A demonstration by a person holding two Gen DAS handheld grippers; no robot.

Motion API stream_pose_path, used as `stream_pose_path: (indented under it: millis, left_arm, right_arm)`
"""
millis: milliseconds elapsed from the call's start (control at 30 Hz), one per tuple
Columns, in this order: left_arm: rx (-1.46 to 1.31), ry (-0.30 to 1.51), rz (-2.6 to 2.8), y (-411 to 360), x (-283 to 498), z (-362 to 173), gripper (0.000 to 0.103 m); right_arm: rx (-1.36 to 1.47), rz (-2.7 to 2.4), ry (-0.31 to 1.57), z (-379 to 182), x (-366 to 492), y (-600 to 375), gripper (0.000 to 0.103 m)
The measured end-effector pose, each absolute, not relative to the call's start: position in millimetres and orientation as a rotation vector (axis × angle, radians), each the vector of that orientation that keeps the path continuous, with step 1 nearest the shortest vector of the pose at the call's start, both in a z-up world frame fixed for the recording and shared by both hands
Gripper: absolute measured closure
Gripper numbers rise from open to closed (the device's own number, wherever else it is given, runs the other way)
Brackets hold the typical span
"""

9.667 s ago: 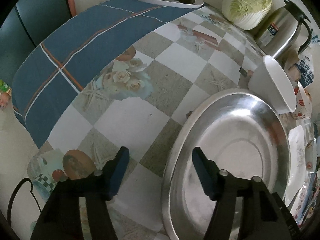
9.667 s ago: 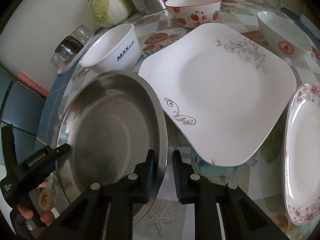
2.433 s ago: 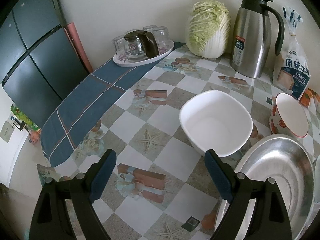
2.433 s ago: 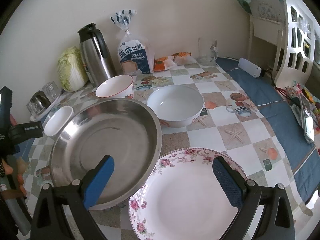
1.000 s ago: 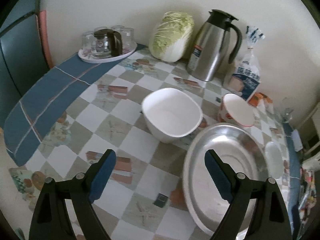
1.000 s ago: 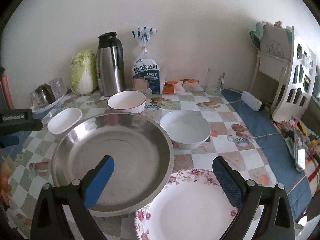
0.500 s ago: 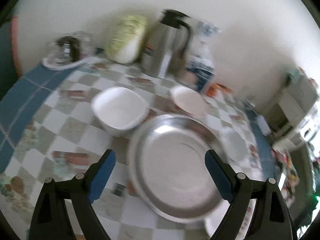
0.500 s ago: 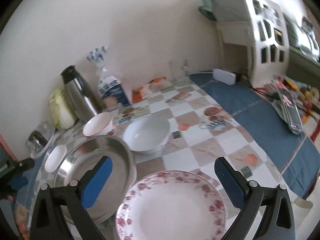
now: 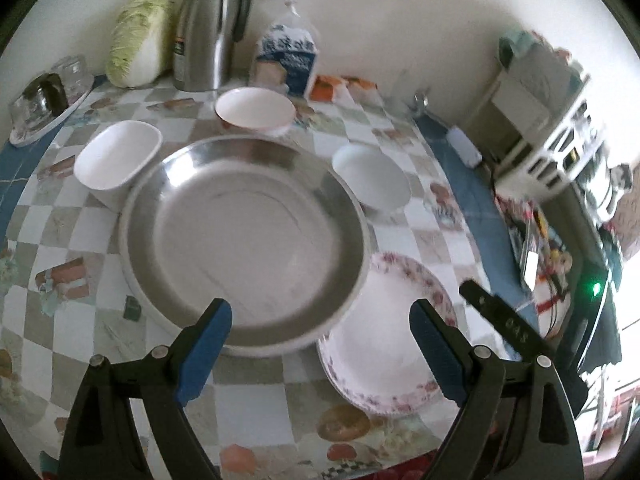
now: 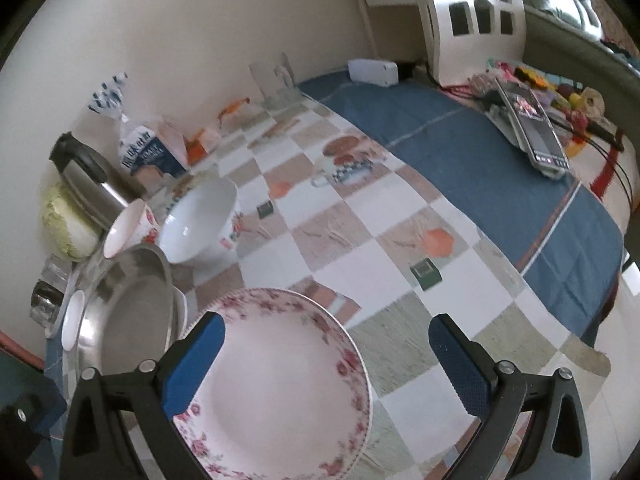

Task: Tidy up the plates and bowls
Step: 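Move both grippers to the floral round plate rim and close on it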

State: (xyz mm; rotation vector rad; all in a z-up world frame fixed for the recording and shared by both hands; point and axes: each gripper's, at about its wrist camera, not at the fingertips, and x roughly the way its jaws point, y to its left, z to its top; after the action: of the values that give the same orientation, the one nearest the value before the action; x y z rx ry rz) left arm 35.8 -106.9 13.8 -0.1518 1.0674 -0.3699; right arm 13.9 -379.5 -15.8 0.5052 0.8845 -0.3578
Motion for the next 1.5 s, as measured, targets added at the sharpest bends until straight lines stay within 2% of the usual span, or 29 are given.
stream_pose_path:
  millis: [200,333,400,467,600,700,767,800,867,1067,1133,1333,1500]
  left_arm:
    - [-0.139,1.159,-0.420,-126.4,24.1,-3.4,0.012]
    - [-0.091,1.188,-0.426,-140.1,18.7,-12.7,0.012]
    - [-0.082,1.209,-0.429,-144.3,17.1,-18.5,0.012]
    - [-0.084,1.227,-0.433,-146.1,18.0,-22.5,0.012]
    - [-0.101,1.272,-0.426,-147.1,19.7,-33.4,0.012]
    - [-0.115,1.311,-0.419,-146.9,22.0,-44.2,0.013]
    - [-0.120,1.328,-0.406,-146.0,23.1,-49.5,0.020]
    - [-0.122,1.336,-0.401,-146.1,24.0,-52.4,0.027]
    - [-0.136,1.353,-0.390,-143.9,25.9,-57.8,0.028]
    - [-0.186,1.381,-0.342,-134.3,33.4,-69.3,0.037]
    - [-0.202,1.394,-0.325,-131.3,35.7,-73.9,0.046]
    - [-0.235,1.405,-0.297,-126.2,38.7,-81.5,0.053]
    - [-0.249,1.415,-0.280,-125.5,40.8,-86.7,0.058]
  right_arm:
    - [0.541,-0.341,0.935,-27.2,15.3,-387.3,0.010]
    - [0.564,-0.330,0.971,-36.4,16.9,-391.4,0.020]
    - [0.568,-0.329,0.996,-41.9,17.9,-393.0,0.021]
    - [0.579,-0.325,1.014,-46.3,17.8,-394.6,0.028]
    - [0.610,-0.318,1.040,-53.6,17.0,-399.2,0.032]
    - [0.633,-0.320,1.052,-57.6,16.8,-402.0,0.041]
    - [0.644,-0.314,1.063,-60.8,17.1,-402.7,0.054]
    - [0.649,-0.309,1.069,-62.3,17.4,-402.8,0.057]
    - [0.650,-0.301,1.076,-64.1,17.6,-402.4,0.066]
    - [0.631,-0.292,1.086,-66.2,19.7,-398.7,0.076]
    - [0.628,-0.290,1.095,-68.4,20.8,-398.2,0.081]
    - [0.615,-0.272,1.099,-69.7,23.1,-395.2,0.086]
    - [0.626,-0.258,1.099,-70.5,23.6,-396.1,0.086]
